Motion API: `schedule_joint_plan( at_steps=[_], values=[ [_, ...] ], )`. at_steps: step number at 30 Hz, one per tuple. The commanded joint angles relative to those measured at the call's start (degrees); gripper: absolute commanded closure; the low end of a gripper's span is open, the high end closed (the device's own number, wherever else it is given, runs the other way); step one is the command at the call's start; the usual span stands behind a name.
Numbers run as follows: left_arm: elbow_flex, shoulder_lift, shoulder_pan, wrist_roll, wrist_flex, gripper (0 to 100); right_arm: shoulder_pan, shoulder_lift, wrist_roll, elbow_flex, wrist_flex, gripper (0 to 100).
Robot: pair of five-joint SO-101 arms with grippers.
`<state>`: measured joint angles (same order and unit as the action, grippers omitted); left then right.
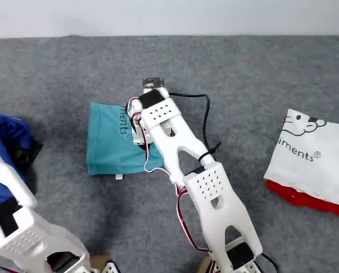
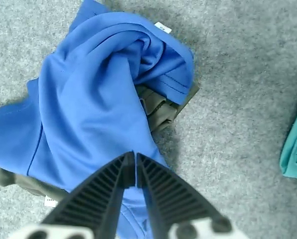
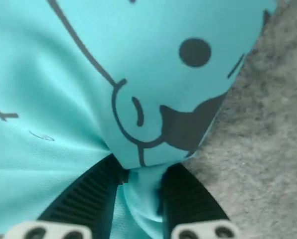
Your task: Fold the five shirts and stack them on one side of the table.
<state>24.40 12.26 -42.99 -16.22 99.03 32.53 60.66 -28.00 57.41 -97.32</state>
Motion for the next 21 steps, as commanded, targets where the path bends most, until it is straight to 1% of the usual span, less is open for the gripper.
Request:
schedule_joint_plan(
  at_steps=[1, 6, 12, 15, 18, 21],
  values=[
    [0.6, -3.3, 0.1, 0.0, 1.4, 99, -5.1, -2.3, 5.5, 5.3, -5.8, 98.8],
    [0.6, -3.3, 0.0, 0.0, 1.4, 99, -14.8, -8.7, 19.5, 5.5, -5.6, 98.8],
    [0.6, -3.3, 0.0, 0.0, 1.4, 99, -26.4, -11.6, 42.5, 5.8, -3.6, 98.8],
    [0.6, -3.3, 0.0, 0.0, 1.4, 99, -31.7, -10.3, 53.9, 5.7, 1.8, 98.8],
    [0.5, -3.3, 0.0, 0.0, 1.5, 99, -35.7, -8.4, 64.6, 5.8, 9.3, 98.8],
    [0.4, -3.3, 0.0, 0.0, 1.5, 99, -38.3, -6.0, 72.4, 5.8, 15.7, 98.8]
  ],
)
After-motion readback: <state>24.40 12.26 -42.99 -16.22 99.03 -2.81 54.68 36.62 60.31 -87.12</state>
